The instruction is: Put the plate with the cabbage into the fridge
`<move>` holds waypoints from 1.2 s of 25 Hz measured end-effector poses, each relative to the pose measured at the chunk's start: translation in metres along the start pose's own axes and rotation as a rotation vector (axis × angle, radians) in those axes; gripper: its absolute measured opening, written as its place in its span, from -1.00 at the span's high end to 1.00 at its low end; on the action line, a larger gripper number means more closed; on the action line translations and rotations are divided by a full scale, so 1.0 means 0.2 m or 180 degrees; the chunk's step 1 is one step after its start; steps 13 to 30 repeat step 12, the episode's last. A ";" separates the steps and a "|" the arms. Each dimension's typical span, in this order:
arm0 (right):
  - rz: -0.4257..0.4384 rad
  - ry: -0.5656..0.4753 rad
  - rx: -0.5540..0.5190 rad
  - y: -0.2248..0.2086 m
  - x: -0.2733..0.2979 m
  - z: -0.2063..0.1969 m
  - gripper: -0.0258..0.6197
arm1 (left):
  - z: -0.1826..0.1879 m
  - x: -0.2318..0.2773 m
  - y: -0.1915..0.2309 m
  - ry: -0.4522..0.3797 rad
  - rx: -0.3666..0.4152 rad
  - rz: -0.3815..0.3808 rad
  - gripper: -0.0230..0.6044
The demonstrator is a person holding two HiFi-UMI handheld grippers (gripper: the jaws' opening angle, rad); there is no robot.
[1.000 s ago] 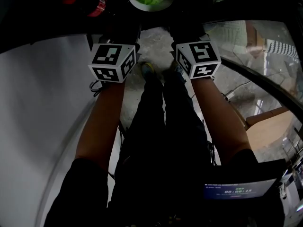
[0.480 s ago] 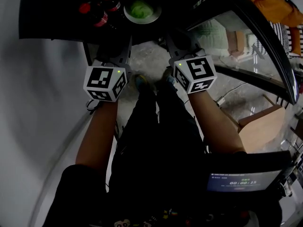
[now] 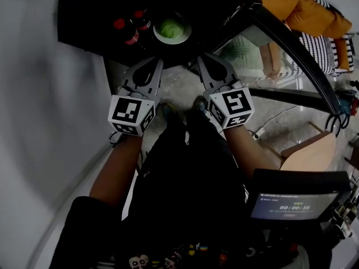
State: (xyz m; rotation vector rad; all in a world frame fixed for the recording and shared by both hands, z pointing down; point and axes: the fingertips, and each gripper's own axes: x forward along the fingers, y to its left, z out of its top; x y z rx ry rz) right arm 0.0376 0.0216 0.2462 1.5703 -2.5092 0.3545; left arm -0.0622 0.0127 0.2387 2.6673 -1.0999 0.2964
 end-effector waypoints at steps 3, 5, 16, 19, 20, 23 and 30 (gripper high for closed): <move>0.0004 -0.0018 -0.0030 0.01 0.01 0.00 0.91 | -0.03 -0.01 -0.04 0.0038 0.0034 -0.0092 0.92; -0.0005 -0.0034 -0.0042 0.01 0.01 0.00 0.91 | -0.06 -0.01 -0.05 0.0059 0.0034 -0.0133 0.91; 0.0044 -0.0034 -0.0042 0.06 -0.01 -0.04 0.91 | -0.10 -0.01 -0.07 0.0083 0.0009 -0.0135 0.92; 0.0044 -0.0034 -0.0042 0.06 -0.01 -0.04 0.91 | -0.10 -0.01 -0.07 0.0083 0.0009 -0.0135 0.92; 0.0044 -0.0034 -0.0042 0.06 -0.01 -0.04 0.91 | -0.10 -0.01 -0.07 0.0083 0.0009 -0.0135 0.92; 0.0044 -0.0034 -0.0042 0.06 -0.01 -0.04 0.91 | -0.10 -0.01 -0.07 0.0083 0.0009 -0.0135 0.92; 0.0044 -0.0034 -0.0042 0.06 -0.01 -0.04 0.91 | -0.10 -0.01 -0.07 0.0083 0.0009 -0.0135 0.92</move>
